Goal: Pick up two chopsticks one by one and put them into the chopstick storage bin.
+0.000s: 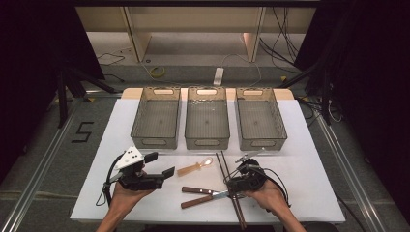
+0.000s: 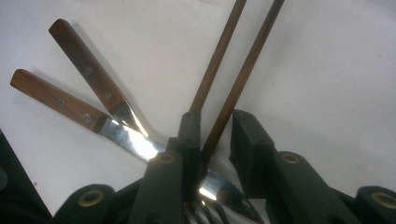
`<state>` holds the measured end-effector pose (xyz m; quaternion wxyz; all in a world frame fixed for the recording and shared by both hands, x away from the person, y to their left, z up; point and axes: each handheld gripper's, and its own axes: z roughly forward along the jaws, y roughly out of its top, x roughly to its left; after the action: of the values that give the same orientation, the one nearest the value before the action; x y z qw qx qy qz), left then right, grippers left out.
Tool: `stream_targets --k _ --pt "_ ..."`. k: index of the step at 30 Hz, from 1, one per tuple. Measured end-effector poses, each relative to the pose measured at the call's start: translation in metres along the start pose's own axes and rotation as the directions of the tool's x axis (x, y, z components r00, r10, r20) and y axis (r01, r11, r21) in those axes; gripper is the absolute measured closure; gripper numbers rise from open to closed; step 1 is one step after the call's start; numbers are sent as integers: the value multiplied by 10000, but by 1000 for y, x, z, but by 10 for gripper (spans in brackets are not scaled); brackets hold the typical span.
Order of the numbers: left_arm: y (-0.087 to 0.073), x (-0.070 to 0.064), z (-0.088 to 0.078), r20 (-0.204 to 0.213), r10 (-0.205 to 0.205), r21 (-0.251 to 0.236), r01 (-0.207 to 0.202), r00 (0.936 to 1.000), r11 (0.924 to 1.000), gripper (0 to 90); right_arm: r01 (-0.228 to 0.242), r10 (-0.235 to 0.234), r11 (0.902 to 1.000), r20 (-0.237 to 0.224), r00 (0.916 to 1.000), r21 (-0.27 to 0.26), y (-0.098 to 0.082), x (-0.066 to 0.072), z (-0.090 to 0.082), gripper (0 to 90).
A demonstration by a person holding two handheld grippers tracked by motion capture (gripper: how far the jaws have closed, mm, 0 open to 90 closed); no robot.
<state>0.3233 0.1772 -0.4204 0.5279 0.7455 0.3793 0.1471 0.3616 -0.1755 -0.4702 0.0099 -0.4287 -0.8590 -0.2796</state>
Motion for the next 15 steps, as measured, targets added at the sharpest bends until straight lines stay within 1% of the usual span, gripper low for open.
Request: stream_targets --k 6,8,10,12,15 --pt "0 0 0 -5 12 15 -12 10000 10000 160 -135 135 9999 32 9999 21 0 -1 2 778" --pt "0 0 0 -12 22 27 -22 10000 10000 160 -172 172 9998 5 9999 32 0 -1 2 803" --pt "0 0 0 -6 13 18 -13 10000 10000 160 -257 257 9997 -134 9996 46 -1 -1 2 814" --pt "0 0 0 -16 28 29 -28 10000 10000 160 -233 234 9997 -181 9996 50 -1 -1 2 819" --pt "0 0 0 -12 28 22 -28 10000 10000 160 -323 324 9995 -261 9991 57 -1 -1 2 833"
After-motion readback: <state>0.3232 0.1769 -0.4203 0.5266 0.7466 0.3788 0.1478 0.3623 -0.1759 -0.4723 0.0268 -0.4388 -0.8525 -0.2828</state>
